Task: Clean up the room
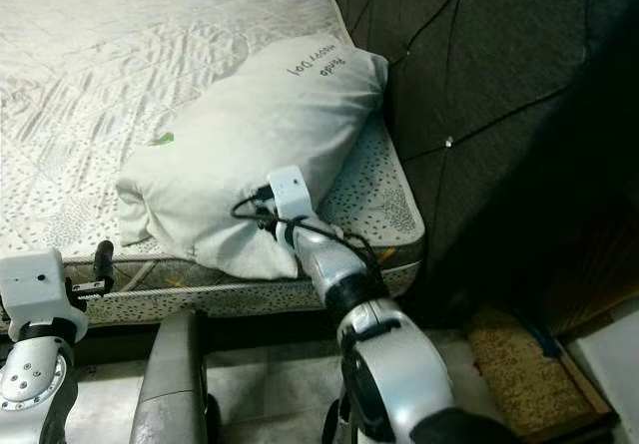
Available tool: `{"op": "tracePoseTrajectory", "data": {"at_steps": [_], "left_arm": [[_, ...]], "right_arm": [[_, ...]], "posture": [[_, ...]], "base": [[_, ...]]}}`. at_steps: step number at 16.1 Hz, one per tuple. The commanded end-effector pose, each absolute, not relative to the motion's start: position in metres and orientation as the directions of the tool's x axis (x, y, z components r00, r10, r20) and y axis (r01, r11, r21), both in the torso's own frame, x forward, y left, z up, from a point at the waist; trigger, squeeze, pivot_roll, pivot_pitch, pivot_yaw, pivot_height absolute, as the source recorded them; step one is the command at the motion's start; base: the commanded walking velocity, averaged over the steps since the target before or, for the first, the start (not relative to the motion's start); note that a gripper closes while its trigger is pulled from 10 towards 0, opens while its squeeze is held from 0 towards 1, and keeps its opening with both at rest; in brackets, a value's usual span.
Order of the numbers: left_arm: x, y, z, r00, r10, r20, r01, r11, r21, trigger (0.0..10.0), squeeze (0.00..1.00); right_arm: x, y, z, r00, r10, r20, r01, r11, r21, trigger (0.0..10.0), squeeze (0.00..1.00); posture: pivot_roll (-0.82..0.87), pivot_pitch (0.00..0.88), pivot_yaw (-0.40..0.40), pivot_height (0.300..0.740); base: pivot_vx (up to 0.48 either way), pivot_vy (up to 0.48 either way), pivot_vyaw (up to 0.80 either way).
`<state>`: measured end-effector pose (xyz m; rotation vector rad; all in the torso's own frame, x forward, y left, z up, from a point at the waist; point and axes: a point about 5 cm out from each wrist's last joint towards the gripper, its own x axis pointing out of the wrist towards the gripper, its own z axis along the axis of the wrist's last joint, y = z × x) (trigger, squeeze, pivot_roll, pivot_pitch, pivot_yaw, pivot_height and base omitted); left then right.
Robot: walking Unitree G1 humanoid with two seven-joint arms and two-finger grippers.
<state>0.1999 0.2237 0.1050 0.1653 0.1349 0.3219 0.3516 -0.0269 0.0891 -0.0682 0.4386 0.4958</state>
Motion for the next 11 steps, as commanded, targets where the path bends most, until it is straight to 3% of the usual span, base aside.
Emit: {"op": "tracePoseTrajectory", "data": {"at_steps": [1,4,8,11], "left_arm": [[0.203,0.223,0.103,0.939,0.327,-0.107,-0.304,0.934,0.188,10.0,0.00],[0.208,0.222,0.105,0.940,0.328,-0.097,-0.306,0.934,0.185,10.0,0.00],[0.212,0.219,0.105,0.941,0.327,-0.086,-0.309,0.935,0.177,10.0,0.00],[0.214,0.218,0.105,0.940,0.333,-0.078,-0.316,0.933,0.172,10.0,0.00]], "right_arm": [[0.368,-0.032,0.116,0.855,0.406,-0.322,-0.432,0.902,-0.011,0.0,0.00],[0.382,-0.045,0.136,0.895,0.365,-0.256,-0.411,0.899,-0.152,0.0,0.00],[0.414,-0.087,0.201,0.969,0.229,-0.088,-0.245,0.899,-0.364,0.0,0.00],[0.421,-0.108,0.221,0.985,0.171,-0.034,-0.170,0.897,-0.408,0.0,0.00]], "posture": [[0.13,0.011,-0.063,0.535],[0.13,0.000,-0.065,0.535],[0.12,0.000,-0.074,0.535],[0.12,0.000,-0.076,0.535]], "base": [[0.000,0.000,0.00],[0.000,0.000,0.00],[0.000,0.000,0.00],[0.000,0.000,0.00]]}}
